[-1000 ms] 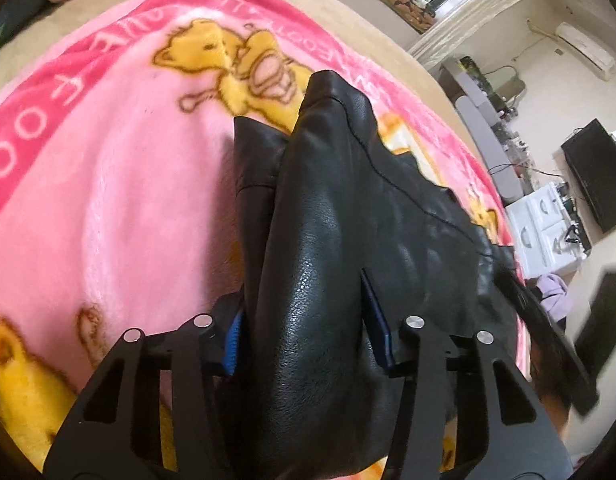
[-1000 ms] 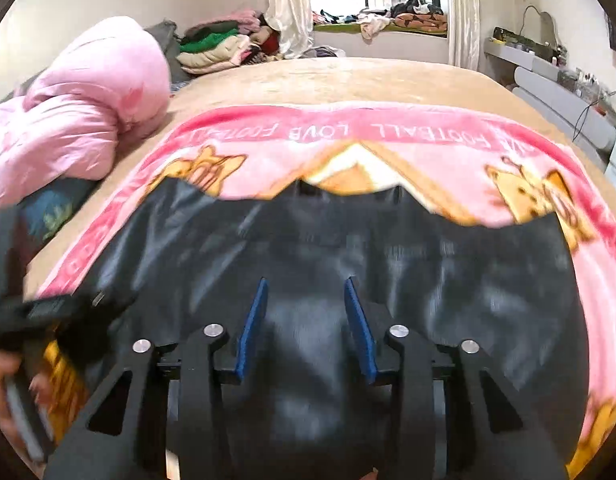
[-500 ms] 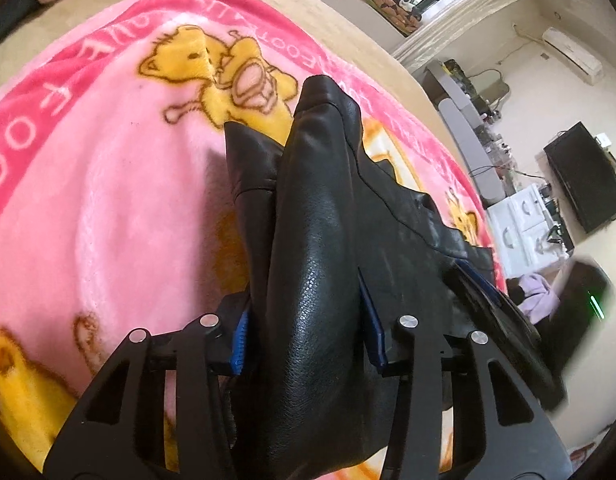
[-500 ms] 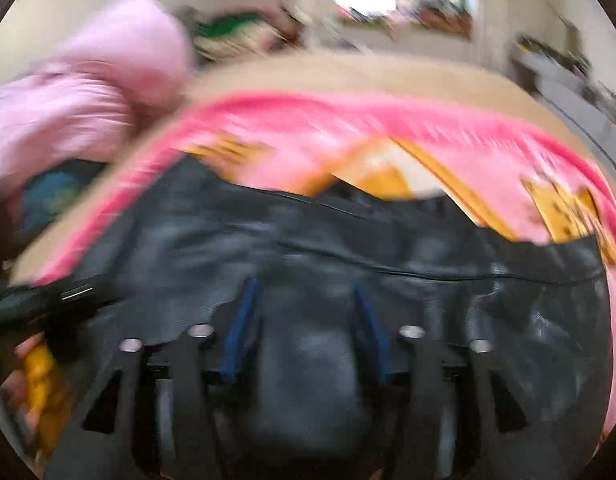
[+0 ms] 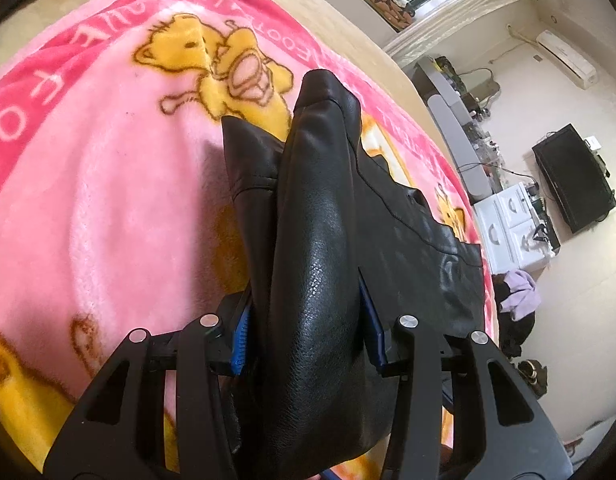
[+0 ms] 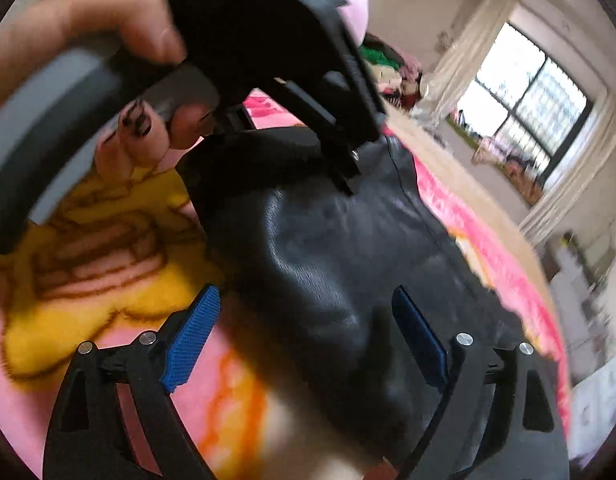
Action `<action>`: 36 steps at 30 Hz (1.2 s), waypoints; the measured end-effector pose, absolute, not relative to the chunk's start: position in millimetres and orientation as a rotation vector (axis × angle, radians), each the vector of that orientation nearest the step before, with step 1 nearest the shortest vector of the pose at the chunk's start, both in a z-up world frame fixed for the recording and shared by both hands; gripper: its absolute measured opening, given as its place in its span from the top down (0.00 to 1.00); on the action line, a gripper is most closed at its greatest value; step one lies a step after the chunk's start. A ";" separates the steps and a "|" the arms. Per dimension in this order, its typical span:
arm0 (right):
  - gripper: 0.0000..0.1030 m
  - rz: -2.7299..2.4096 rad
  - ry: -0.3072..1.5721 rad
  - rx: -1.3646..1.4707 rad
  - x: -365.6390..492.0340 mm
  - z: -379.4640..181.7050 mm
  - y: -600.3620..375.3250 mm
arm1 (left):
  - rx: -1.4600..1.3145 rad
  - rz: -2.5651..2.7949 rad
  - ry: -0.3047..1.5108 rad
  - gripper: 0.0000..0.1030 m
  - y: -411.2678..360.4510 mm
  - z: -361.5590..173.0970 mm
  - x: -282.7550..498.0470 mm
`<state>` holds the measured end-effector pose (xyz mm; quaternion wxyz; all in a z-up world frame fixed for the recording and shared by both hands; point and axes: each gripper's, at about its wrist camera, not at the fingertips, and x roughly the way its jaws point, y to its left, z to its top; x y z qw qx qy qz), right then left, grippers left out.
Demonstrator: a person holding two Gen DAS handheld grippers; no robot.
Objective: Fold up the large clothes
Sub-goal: 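Fold the lifted side over the jacket body with both grippers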
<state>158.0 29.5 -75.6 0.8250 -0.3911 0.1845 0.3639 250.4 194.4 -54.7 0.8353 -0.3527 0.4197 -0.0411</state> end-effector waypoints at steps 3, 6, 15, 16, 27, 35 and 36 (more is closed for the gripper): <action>0.25 0.754 0.364 -0.875 160.3 -81.4 37.1 | -0.769 -0.104 0.893 0.62 198.4 -58.7 251.5; 0.51 0.787 0.342 -0.899 155.3 -82.3 36.5 | -0.816 -0.101 0.894 0.54 206.4 -67.1 252.4; 0.73 0.787 0.287 -0.896 139.8 -69.7 26.6 | -0.959 -0.116 0.906 0.30 221.0 -88.3 252.8; 0.73 0.787 0.290 -0.891 139.6 -69.1 26.3 | -0.963 -0.119 0.901 0.32 220.8 -88.0 252.6; 0.74 0.734 0.250 -0.788 134.1 -44.1 6.1 | -0.777 -0.113 0.775 0.70 175.0 -18.4 241.2; 0.77 0.656 0.219 -0.633 124.9 -10.8 -40.3 | -0.654 -0.150 0.694 0.70 121.6 35.2 236.5; 0.78 0.644 0.214 -0.612 124.4 -6.6 -47.9 | -0.646 -0.155 0.688 0.70 118.9 37.9 235.1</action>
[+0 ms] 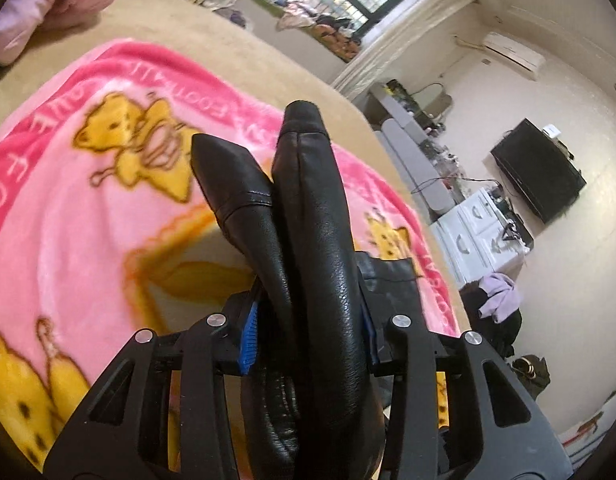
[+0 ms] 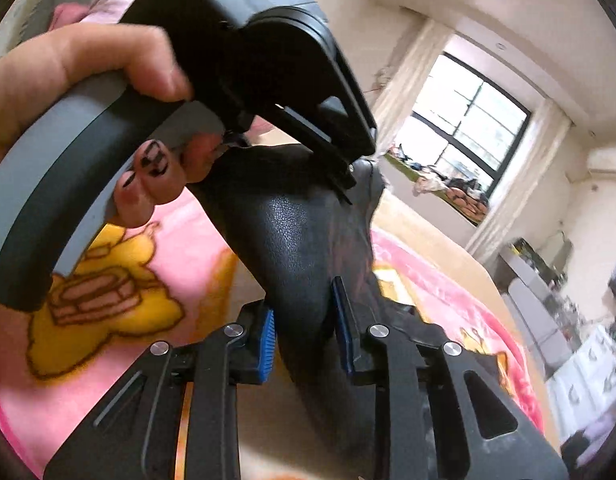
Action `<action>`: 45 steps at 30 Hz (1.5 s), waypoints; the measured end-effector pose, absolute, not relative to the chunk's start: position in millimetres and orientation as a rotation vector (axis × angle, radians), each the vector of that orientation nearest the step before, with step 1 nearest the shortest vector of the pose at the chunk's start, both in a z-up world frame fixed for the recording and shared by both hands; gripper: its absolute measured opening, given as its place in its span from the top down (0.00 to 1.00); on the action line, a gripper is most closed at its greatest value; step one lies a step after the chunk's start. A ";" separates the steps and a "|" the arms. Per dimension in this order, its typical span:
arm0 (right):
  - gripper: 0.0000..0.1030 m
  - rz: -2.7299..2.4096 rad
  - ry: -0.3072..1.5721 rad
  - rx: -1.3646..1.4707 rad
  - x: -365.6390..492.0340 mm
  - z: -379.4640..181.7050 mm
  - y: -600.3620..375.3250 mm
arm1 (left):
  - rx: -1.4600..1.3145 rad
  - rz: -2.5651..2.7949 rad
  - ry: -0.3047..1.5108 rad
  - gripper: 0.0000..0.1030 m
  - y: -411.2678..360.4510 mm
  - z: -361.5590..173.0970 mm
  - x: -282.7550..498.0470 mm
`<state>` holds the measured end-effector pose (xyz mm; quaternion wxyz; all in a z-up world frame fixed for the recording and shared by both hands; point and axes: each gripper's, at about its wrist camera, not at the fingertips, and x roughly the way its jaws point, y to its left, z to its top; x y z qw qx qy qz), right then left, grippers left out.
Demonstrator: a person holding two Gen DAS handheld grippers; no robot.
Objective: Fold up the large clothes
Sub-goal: 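Fold the lifted side over the jacket body with both grippers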
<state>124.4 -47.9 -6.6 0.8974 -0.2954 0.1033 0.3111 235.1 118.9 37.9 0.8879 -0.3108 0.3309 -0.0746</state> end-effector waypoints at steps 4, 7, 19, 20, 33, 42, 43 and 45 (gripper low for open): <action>0.78 0.602 0.201 -0.552 123.8 6.4 -69.0 | -0.612 -0.175 0.661 0.70 94.8 54.8 235.9; 0.79 0.570 0.204 -0.500 131.4 13.2 -84.7 | -0.590 -0.191 0.651 0.70 76.9 65.3 239.9; 0.82 0.492 0.315 -0.282 158.3 12.0 -155.2 | -0.388 -0.235 0.692 0.69 -16.3 74.4 274.3; 0.82 0.487 0.323 -0.272 158.6 9.4 -158.0 | -0.373 -0.240 0.699 0.68 -23.8 73.5 277.9; 0.82 0.501 0.592 0.116 195.5 -19.6 -218.6 | -0.326 -0.336 0.798 0.57 -73.4 50.4 303.3; 0.80 0.573 0.818 0.605 220.6 -66.5 -267.6 | -0.381 -0.173 0.855 0.46 -9.8 8.6 272.1; 0.78 0.580 0.816 0.603 218.9 -63.9 -264.9 | -0.396 -0.163 0.878 0.46 -4.7 -1.2 272.4; 0.65 0.586 0.815 0.587 219.1 -58.3 -262.8 | -0.435 -0.155 0.945 0.46 2.7 -30.2 277.4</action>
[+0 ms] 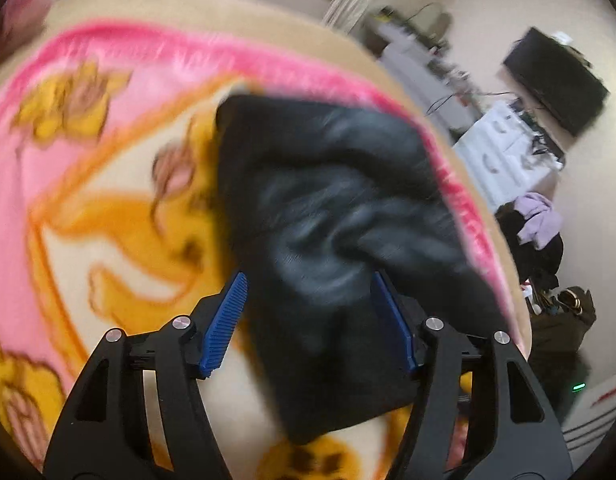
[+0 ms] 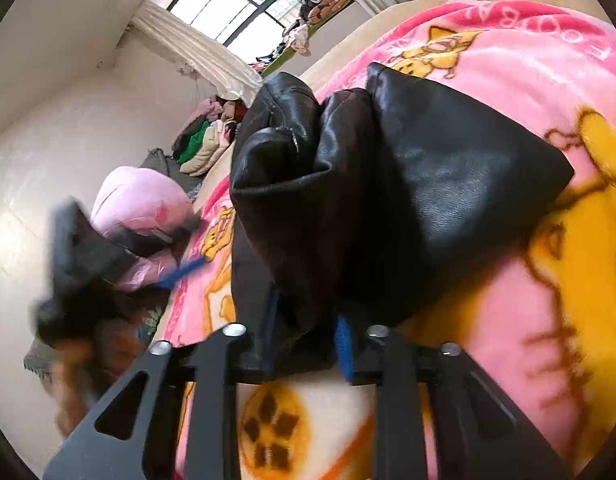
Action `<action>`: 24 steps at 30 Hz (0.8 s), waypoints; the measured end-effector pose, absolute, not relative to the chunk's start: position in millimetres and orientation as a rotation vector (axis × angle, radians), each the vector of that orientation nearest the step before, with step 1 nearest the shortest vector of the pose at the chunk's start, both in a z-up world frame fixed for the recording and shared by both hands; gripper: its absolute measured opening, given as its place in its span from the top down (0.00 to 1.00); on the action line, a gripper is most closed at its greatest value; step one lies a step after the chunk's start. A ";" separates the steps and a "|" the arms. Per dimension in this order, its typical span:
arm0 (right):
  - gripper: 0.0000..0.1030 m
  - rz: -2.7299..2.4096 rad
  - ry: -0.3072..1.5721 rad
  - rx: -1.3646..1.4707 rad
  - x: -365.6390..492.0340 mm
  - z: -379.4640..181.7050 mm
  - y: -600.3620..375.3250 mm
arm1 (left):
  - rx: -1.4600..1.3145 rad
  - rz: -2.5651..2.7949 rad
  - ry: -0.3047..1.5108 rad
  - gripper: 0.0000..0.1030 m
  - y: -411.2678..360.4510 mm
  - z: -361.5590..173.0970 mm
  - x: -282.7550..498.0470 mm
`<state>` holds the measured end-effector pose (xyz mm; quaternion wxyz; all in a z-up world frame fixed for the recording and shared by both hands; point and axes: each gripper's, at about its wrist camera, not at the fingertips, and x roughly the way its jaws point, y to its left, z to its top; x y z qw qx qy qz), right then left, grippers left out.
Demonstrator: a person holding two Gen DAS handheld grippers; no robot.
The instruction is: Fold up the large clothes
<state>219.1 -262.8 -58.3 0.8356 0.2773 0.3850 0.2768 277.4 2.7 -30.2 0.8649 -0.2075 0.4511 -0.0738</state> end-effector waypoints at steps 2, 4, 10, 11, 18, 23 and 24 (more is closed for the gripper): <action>0.54 0.587 0.816 0.570 223.8 -52.7 -263.6 | -0.467 -0.162 0.989 0.46 2.0 -50.3 280.8; 0.34 0.585 0.799 0.552 228.8 -38.8 -263.6 | -0.450 -0.163 0.985 0.46 -0.3 -48.7 281.1; 0.04 0.503 0.844 0.371 283.4 -0.3 -248.6 | -0.442 -0.165 0.980 0.46 0.0 -44.7 279.3; 0.04 0.498 0.866 0.342 295.2 -3.3 -242.6 | -0.432 -0.163 0.979 0.46 -1.0 -43.8 279.2; 0.72 0.661 0.713 0.310 298.9 24.4 -228.5 | -0.465 -0.174 0.911 0.37 7.6 -24.0 276.4; 0.72 0.623 0.582 0.348 299.0 51.7 -281.1 | -0.531 -0.226 0.892 0.35 11.7 -19.1 275.0; 0.72 0.606 0.587 0.369 303.0 46.9 -293.0 | -0.538 -0.236 0.900 0.33 9.9 -20.6 277.8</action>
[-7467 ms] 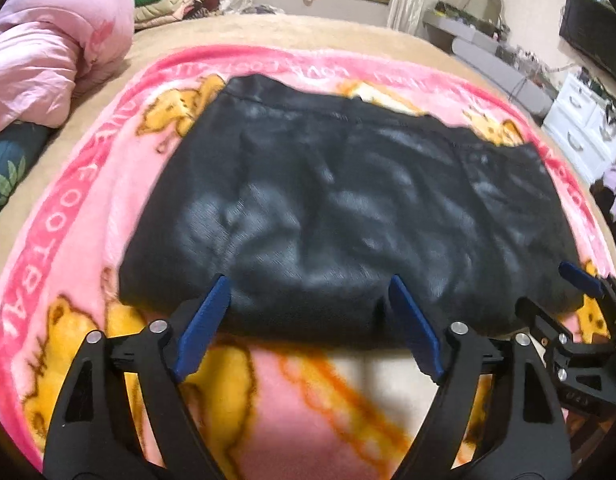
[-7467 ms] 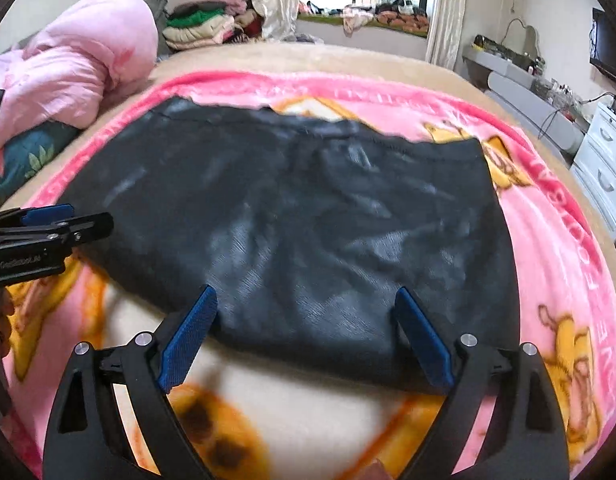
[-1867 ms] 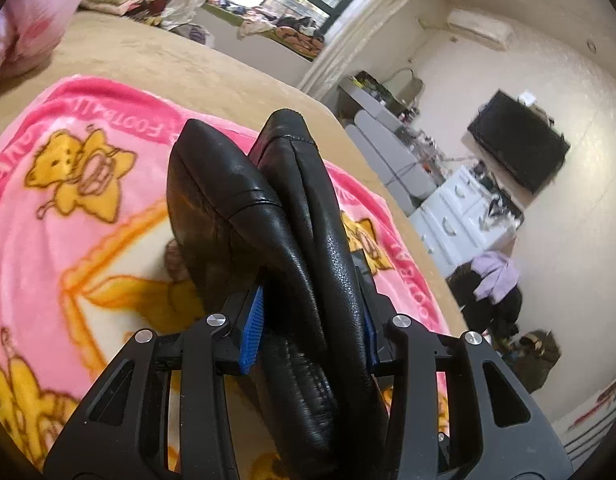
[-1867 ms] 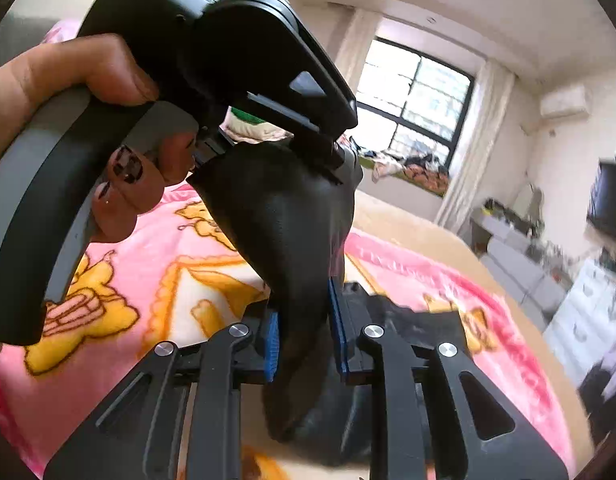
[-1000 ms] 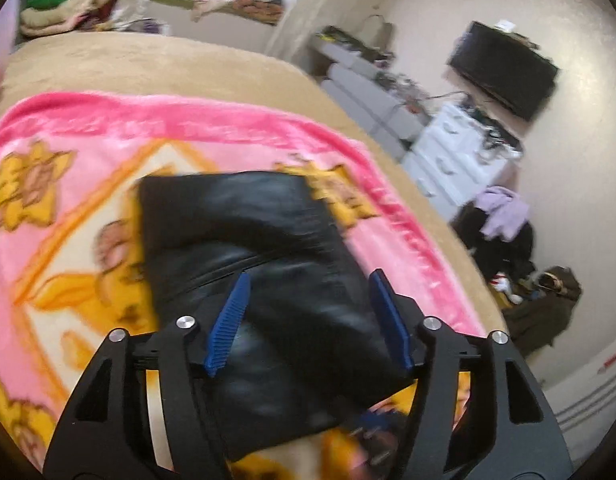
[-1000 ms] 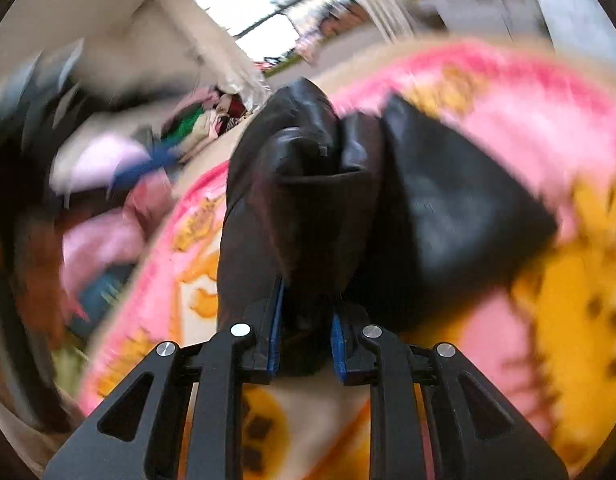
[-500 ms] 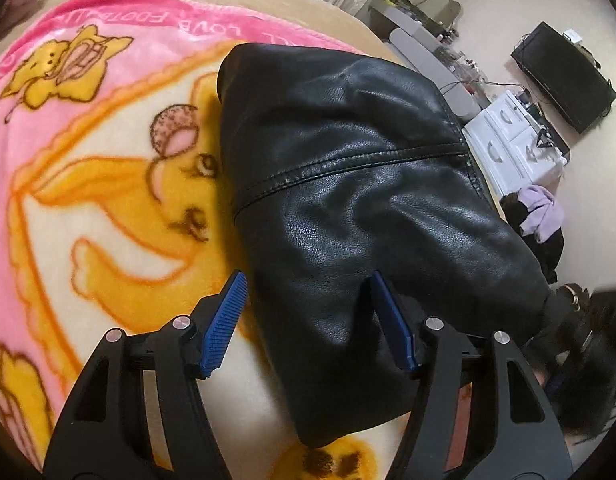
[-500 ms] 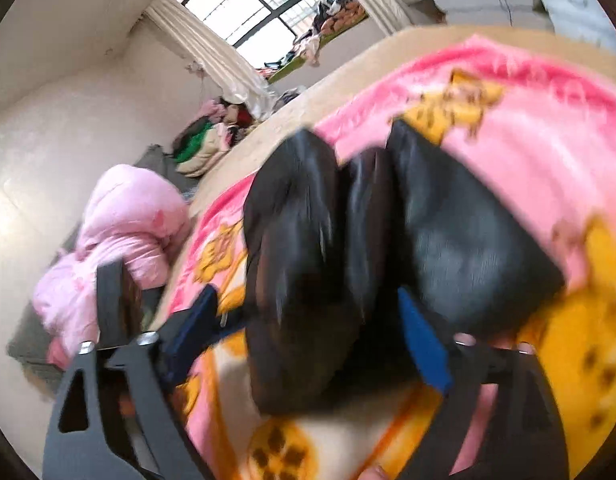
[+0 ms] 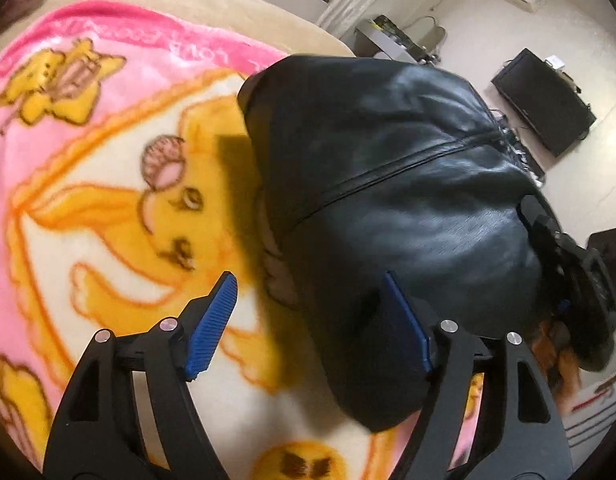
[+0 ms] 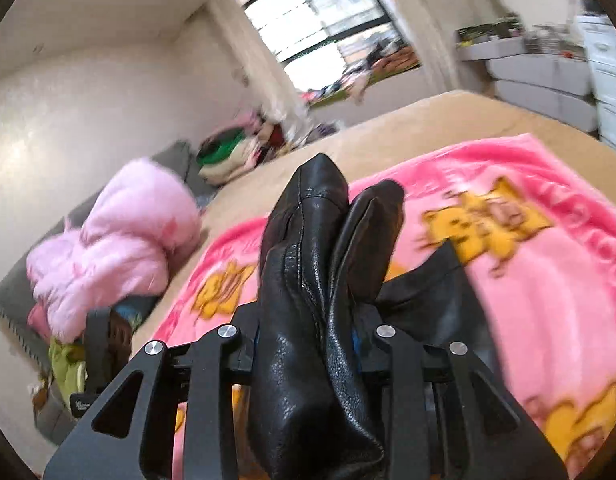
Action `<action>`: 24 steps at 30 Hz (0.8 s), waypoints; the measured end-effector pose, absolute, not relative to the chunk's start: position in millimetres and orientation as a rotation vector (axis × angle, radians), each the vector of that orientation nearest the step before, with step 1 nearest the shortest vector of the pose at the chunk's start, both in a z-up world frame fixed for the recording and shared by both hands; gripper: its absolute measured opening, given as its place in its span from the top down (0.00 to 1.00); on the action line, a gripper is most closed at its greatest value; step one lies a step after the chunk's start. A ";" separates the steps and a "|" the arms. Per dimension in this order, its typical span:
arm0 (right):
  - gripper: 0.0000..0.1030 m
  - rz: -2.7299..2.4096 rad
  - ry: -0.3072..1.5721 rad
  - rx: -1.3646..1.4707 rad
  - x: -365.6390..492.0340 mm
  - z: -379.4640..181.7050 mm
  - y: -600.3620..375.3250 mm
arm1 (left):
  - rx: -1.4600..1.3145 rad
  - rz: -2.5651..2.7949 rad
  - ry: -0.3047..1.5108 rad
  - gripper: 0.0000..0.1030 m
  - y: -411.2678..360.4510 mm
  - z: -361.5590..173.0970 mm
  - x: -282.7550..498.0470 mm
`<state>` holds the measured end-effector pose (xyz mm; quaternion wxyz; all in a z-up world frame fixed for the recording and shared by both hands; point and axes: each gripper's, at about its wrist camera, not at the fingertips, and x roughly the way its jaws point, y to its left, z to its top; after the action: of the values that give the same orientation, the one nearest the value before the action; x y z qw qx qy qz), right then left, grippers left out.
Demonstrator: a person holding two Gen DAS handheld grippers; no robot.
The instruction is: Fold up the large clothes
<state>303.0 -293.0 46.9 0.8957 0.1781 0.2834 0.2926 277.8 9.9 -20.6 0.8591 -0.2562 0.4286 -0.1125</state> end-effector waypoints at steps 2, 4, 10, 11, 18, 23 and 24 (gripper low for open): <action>0.73 0.552 0.636 0.415 313.6 23.4 -318.3 | -0.547 -0.260 0.923 0.33 1.8 -28.8 280.8; 0.73 0.502 0.705 0.437 320.2 -0.8 -333.0 | -0.561 -0.292 0.947 0.28 -8.0 -36.8 283.4; 0.71 0.492 0.842 0.571 332.5 -54.0 -344.5 | -0.621 -0.349 0.982 0.27 -26.0 -53.2 290.0; 0.71 0.485 0.843 0.568 333.0 -58.0 -343.9 | -0.624 -0.357 0.984 0.26 -27.9 -55.7 289.9; 0.56 0.466 0.846 0.537 333.5 -63.8 -345.7 | -0.600 -0.345 1.026 0.11 -45.1 -68.9 292.6; 0.22 0.462 0.804 0.518 315.7 -37.1 -366.2 | -0.593 -0.336 1.029 0.10 -46.5 -62.1 294.2; 0.21 0.461 0.797 0.524 310.4 -33.2 -371.1 | -0.596 -0.337 1.031 0.10 -44.9 -62.0 292.9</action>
<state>310.4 -371.1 -33.2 0.8630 0.2499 0.3800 0.2199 292.9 -44.9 -62.0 0.8145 -0.2793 0.4833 -0.1580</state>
